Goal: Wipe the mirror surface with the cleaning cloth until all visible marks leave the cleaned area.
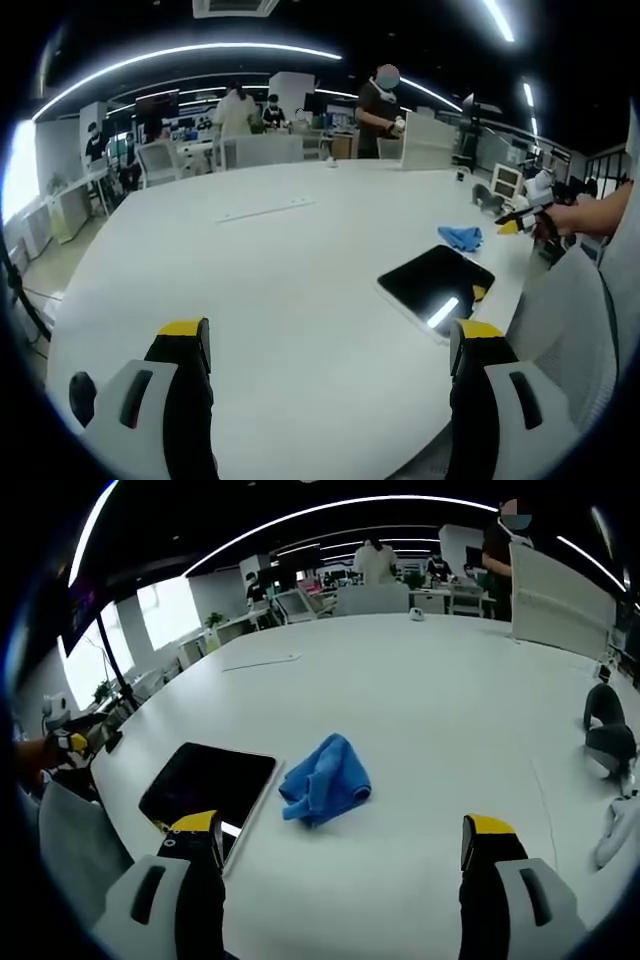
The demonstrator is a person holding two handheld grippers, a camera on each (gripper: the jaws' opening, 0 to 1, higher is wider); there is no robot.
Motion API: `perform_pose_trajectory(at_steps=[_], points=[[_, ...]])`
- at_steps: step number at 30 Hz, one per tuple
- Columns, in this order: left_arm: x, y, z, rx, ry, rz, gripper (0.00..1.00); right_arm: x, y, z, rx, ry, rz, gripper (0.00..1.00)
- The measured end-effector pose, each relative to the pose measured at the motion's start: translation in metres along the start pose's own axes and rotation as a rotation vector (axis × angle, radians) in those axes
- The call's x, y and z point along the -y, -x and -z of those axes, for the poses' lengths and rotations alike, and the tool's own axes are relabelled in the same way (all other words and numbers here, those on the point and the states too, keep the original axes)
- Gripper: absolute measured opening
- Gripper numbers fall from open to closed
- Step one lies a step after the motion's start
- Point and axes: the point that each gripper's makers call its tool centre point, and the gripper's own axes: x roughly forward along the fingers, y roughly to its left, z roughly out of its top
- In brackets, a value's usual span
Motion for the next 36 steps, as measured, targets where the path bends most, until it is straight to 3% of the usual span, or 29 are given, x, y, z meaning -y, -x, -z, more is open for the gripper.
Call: perform_pose_trajectory(at_steps=[36], points=[[0.0036, 0.0007, -0.0017, -0.005, -0.002, 0.006, 0.99, -0.0002, 0.0044, 0.0003, -0.001, 0.024, -0.011, 0.98]])
